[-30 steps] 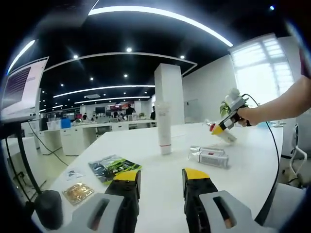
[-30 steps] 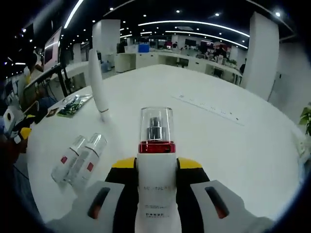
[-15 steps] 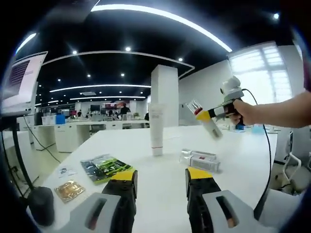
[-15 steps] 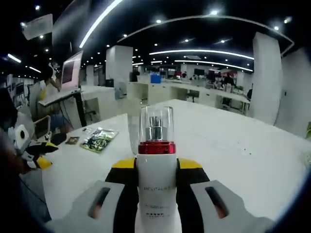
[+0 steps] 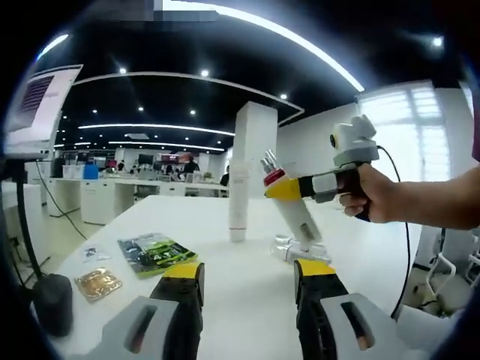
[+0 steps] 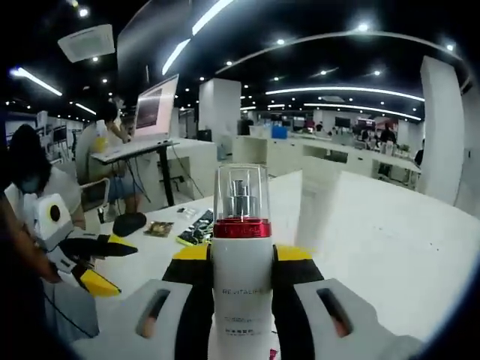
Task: Arrange the skincare products in the storage area until every visible bottle or jar stands upright without overlapping.
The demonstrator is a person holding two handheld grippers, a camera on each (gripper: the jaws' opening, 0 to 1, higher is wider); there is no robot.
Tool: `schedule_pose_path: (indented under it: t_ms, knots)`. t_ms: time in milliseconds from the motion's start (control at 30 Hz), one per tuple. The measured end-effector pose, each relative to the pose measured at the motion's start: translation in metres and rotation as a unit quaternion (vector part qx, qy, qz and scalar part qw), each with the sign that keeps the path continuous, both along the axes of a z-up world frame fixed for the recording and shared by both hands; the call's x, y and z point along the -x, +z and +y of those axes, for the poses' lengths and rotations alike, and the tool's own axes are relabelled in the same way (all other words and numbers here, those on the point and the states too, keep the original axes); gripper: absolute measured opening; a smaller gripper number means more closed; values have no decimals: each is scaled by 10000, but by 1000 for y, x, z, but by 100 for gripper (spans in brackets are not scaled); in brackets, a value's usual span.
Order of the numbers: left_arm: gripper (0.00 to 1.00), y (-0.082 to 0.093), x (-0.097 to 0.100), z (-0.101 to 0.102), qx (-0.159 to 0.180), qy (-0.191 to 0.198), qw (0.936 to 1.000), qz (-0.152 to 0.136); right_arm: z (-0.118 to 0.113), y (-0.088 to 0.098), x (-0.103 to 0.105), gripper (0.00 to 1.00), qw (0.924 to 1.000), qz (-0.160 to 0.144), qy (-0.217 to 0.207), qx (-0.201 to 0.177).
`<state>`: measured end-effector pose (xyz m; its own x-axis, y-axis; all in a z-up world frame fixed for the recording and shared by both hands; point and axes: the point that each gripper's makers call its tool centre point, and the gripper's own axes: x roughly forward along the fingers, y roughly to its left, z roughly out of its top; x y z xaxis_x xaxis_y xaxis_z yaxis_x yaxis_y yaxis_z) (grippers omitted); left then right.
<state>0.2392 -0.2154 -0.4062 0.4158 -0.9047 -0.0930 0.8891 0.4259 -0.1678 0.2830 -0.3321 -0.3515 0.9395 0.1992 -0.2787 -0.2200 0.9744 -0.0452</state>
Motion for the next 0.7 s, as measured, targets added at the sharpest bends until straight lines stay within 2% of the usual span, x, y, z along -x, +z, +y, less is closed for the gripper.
schedule_pose_path:
  t_ms: [133, 333, 700]
  knots:
    - [50, -1, 4, -3, 24, -75, 9999, 65, 31, -11, -7, 27, 9997, 25, 229, -98]
    - [50, -2, 8, -8, 48, -174, 9997, 160, 64, -19, -11, 27, 9987, 24, 462, -216]
    - [49, -2, 4, -10, 24, -110, 9998, 163, 103, -20, -10, 27, 9965, -108, 784, -269]
